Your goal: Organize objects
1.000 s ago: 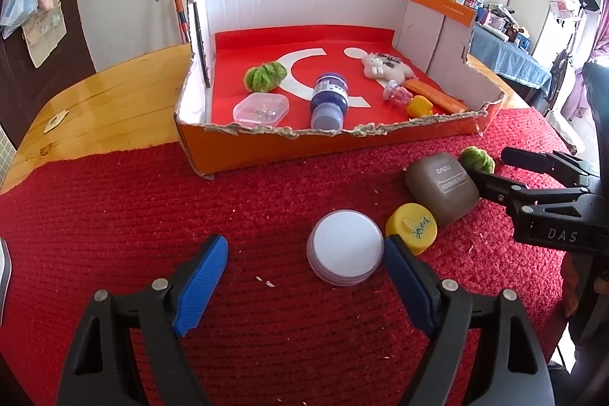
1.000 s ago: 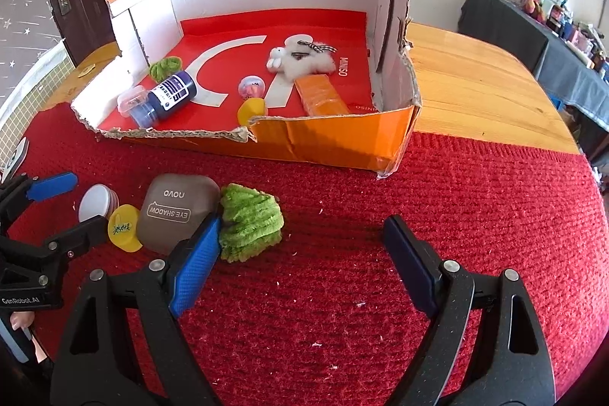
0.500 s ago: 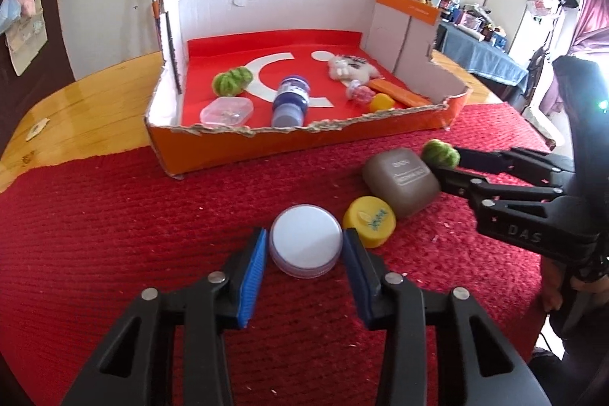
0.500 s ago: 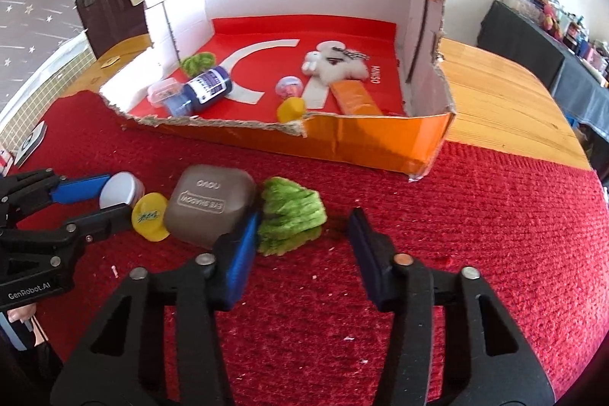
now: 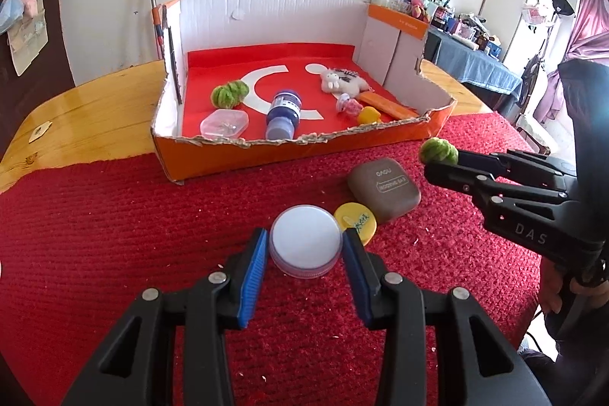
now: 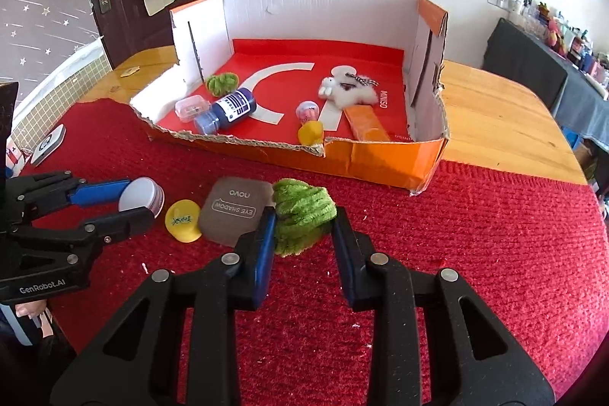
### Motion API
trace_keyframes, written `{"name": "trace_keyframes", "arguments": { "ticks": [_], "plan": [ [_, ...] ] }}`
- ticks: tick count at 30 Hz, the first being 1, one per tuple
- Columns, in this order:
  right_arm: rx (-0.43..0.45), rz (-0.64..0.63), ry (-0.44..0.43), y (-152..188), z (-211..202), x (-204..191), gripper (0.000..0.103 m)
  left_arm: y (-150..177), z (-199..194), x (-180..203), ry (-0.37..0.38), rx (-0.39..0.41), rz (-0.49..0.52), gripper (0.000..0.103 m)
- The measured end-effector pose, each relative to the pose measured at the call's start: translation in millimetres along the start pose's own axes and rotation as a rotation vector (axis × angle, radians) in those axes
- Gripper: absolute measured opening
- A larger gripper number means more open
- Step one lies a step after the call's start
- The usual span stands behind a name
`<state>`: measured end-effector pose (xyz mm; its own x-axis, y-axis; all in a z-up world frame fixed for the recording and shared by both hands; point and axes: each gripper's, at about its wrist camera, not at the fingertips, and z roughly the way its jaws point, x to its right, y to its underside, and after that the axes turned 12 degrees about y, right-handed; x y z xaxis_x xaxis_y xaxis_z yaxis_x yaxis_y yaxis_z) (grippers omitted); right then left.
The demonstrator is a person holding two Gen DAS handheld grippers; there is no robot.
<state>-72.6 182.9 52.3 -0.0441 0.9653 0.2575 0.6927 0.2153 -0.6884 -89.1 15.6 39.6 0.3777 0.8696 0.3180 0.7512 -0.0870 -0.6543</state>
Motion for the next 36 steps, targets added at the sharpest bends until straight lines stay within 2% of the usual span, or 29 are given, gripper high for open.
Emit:
{"name": "trace_keyframes", "arguments": {
  "ticks": [36],
  "plan": [
    [-0.019, 0.019, -0.015, 7.0, 1.0, 0.4, 0.028, 4.7, -4.2, 1.9, 0.007, 0.003, -0.011, 0.042]
  ]
}}
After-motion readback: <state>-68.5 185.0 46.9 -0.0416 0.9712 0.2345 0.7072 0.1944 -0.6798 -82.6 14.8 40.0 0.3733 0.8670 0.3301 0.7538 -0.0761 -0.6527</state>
